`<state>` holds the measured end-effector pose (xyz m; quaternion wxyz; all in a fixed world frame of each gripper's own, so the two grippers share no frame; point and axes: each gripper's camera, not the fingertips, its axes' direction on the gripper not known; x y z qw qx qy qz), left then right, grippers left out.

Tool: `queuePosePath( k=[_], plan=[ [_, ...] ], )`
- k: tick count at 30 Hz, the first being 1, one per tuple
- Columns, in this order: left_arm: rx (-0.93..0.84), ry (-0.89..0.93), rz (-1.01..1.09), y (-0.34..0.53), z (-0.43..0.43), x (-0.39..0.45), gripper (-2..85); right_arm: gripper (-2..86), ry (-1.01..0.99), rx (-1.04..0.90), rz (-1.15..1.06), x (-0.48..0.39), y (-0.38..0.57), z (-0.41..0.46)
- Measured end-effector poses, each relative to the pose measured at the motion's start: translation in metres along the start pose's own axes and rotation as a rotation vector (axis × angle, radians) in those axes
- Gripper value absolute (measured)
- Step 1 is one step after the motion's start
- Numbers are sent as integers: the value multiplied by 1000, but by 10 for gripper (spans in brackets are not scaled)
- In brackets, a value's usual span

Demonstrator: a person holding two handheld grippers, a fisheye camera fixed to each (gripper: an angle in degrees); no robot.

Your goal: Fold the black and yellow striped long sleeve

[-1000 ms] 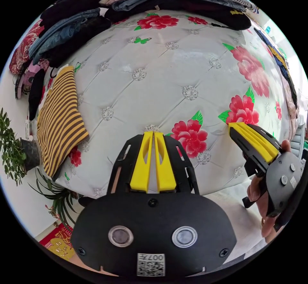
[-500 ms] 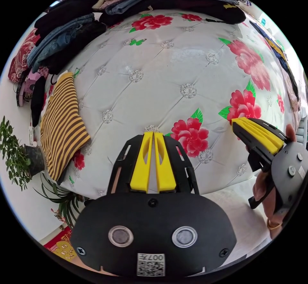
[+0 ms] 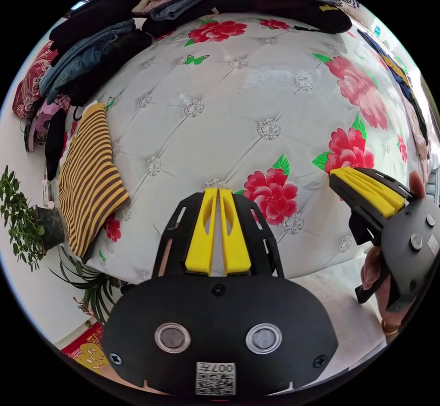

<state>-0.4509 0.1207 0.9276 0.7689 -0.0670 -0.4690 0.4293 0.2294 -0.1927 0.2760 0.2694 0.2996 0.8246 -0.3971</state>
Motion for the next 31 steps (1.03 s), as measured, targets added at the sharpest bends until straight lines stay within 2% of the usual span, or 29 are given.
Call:
queuePosePath(
  k=[16, 31],
  plan=[
    [24, -11, 15, 0, -30, -18, -10, -3, -92, 4, 65, 41, -2, -5],
    [17, 23, -30, 12, -115, -32, -10, -3, -40, -2, 81, 49, 8, -13]
  ],
)
